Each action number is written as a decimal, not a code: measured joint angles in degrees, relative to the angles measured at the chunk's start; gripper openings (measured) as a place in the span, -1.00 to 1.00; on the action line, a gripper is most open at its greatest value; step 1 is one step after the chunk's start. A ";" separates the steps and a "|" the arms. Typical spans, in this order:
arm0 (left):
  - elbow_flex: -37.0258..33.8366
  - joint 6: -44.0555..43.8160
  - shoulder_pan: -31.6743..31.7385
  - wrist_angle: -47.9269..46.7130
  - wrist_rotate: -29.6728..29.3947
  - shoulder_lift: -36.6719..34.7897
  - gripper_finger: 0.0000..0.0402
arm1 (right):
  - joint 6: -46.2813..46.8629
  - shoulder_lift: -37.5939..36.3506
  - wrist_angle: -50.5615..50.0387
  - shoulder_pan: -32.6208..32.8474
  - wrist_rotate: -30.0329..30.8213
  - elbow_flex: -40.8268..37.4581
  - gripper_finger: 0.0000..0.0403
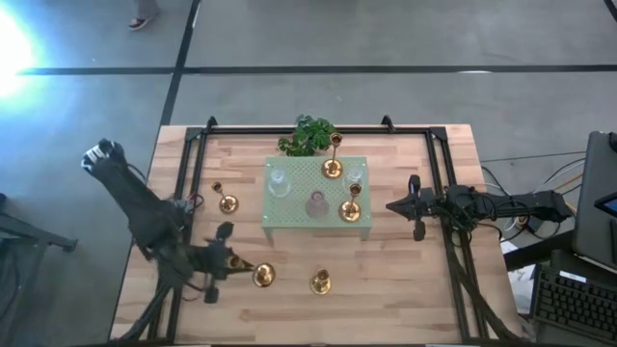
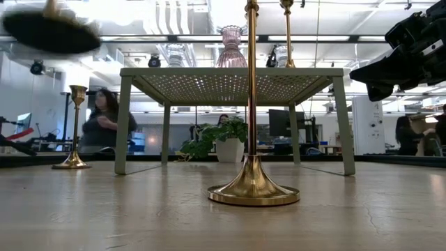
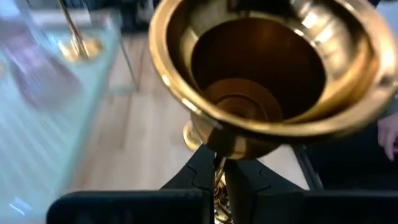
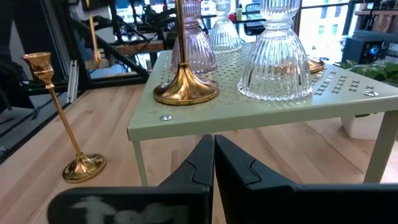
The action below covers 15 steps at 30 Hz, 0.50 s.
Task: Pick & Place candle stick holders
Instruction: Put the gold candle holder on the shelf
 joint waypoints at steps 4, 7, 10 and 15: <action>5.87 9.92 0.07 -2.28 -5.46 -3.60 -0.90 | 0.00 0.00 0.01 -0.01 0.00 0.00 -0.96; 10.36 17.58 0.99 -2.96 -11.97 -5.34 -0.90 | 0.00 0.00 -0.01 -0.01 0.02 0.00 -0.96; 14.65 25.05 3.26 -3.28 -17.40 -5.87 -0.90 | 0.00 0.00 0.00 -0.01 0.01 0.00 -0.96; 21.35 35.39 10.25 -3.45 -18.77 -5.28 -0.90 | 0.00 0.00 -0.01 -0.01 0.00 0.00 -0.96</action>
